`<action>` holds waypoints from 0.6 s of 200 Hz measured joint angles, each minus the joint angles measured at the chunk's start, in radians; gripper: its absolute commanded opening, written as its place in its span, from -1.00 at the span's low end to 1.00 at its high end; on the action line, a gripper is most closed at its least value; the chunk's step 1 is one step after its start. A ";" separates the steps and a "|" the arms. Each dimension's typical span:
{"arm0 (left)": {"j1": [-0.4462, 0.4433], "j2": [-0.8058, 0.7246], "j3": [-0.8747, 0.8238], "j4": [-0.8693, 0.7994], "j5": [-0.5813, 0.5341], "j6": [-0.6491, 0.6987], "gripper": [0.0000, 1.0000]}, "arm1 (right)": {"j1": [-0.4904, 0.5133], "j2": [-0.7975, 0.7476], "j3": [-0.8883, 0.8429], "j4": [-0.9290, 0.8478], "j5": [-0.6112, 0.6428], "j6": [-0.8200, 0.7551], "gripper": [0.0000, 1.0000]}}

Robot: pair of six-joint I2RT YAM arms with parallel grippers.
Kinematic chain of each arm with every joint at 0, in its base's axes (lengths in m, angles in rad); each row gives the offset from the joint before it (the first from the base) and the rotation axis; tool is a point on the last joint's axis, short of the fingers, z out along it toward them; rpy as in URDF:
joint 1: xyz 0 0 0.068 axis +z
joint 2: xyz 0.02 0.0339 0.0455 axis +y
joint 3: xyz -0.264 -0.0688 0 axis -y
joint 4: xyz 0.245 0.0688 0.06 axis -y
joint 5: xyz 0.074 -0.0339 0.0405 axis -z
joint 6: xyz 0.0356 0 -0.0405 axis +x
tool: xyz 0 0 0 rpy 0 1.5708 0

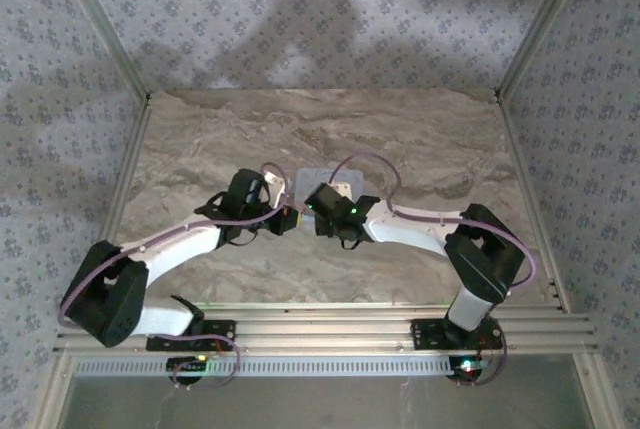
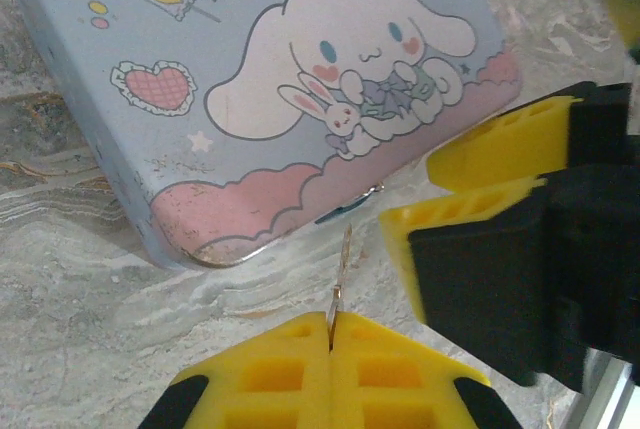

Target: Unlock the padlock with the key

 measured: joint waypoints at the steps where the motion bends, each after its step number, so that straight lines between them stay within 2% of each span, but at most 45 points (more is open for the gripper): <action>1: 0.000 -0.001 -0.001 0.000 0.000 0.000 -1.00 | 0.002 0.002 0.001 0.000 0.004 0.001 0.00; 60: 0.000 -0.061 -0.058 -0.019 -0.004 -0.012 -1.00 | 0.042 0.092 0.043 0.001 0.115 0.061 -0.04; 120: 0.000 -0.100 -0.070 -0.040 -0.008 -0.011 -1.00 | 0.044 0.142 0.061 0.005 0.139 0.087 -0.08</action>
